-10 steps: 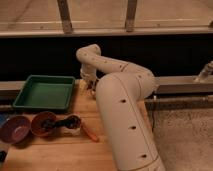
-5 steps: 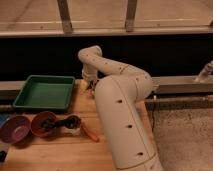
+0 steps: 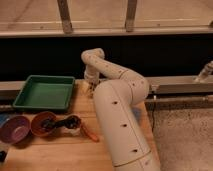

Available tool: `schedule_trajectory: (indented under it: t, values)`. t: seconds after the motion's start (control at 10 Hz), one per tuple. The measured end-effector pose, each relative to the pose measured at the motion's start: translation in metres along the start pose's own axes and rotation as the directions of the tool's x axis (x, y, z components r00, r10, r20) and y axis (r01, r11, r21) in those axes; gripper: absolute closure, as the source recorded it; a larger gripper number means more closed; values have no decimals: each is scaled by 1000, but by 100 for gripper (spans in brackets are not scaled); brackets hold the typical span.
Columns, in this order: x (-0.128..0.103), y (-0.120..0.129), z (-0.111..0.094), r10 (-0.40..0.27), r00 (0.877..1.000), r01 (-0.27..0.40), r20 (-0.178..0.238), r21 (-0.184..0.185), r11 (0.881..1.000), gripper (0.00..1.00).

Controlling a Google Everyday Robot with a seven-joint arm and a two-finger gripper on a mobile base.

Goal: Stack cups on top of each other

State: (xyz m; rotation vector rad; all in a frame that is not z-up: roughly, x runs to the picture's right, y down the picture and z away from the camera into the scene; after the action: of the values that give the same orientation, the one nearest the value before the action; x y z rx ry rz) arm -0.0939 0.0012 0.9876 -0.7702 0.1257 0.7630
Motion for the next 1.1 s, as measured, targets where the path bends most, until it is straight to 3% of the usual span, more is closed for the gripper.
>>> schedule_trajectory:
  t: [0.2,0.6,0.7,1.1]
  values:
    - [1,-1,5,8,1000,-8,6,-43,999,54]
    - [1,-2,-1,3,1000,-3,15,-39,999,94]
    - [0,-2,-3,1,1000,0,20,-34,999,99]
    - [-1,-2,-22,-1,999,2,48,-12,1000,100]
